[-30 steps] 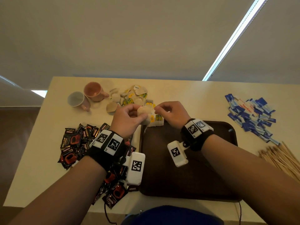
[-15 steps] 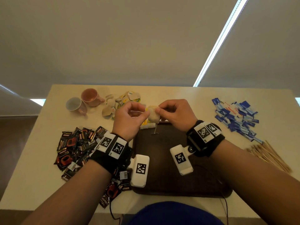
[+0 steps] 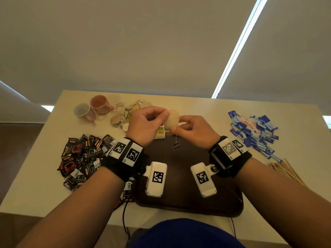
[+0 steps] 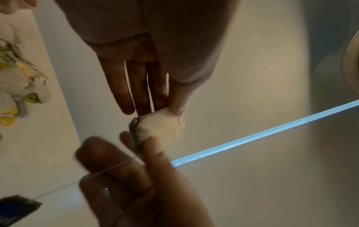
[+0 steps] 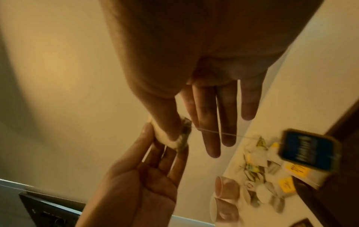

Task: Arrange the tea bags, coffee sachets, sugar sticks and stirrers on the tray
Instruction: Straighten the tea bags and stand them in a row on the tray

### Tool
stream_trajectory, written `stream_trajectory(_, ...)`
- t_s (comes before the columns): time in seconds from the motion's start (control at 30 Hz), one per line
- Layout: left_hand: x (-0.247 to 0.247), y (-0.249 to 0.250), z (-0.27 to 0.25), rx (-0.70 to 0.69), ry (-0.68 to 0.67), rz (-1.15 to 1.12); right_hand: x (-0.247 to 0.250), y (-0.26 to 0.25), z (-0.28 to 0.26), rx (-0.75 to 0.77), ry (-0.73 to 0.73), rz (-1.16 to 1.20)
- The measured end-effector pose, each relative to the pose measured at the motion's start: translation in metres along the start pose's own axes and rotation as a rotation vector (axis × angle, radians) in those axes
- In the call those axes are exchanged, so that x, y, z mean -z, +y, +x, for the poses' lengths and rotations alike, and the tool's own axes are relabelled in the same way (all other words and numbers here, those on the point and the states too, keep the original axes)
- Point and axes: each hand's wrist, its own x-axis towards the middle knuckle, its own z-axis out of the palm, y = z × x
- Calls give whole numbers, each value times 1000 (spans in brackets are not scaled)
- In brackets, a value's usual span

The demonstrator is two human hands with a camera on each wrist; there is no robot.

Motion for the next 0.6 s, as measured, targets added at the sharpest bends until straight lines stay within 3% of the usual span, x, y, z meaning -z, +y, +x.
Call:
stream_trajectory(0.23, -11, 8, -6, 96, 13, -102, -8, 12, -30, -55, -127, 79)
stream_trajectory(0.6, 17, 12, -6, 140, -96, -156, -60, 6, -32, -242, -166, 334)
